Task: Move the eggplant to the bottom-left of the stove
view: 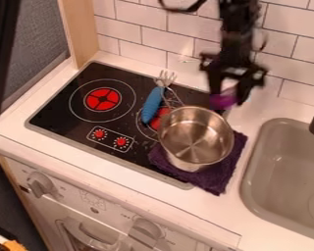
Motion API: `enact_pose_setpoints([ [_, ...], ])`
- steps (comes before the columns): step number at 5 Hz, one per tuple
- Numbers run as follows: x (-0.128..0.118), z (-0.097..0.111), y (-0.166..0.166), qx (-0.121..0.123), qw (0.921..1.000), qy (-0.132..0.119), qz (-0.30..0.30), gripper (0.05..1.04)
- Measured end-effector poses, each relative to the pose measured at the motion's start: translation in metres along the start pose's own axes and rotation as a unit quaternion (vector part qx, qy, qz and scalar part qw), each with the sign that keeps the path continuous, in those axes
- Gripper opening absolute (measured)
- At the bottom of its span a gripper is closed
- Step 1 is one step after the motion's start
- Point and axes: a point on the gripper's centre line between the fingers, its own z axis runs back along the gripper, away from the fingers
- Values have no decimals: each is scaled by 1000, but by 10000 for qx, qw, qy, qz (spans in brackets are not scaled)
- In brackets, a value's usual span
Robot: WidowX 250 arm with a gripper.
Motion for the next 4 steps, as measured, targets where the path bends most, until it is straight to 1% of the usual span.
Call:
enact_pose_setpoints([
  [1,11,29,-10,49,9991,-431,-8,633],
  [2,-7,44,11,288,9980,-493,288,632],
  [3,-49,58,52,622,9929,-376,938,633],
  [4,-86,80,94,731,9872,-493,1326,632],
])
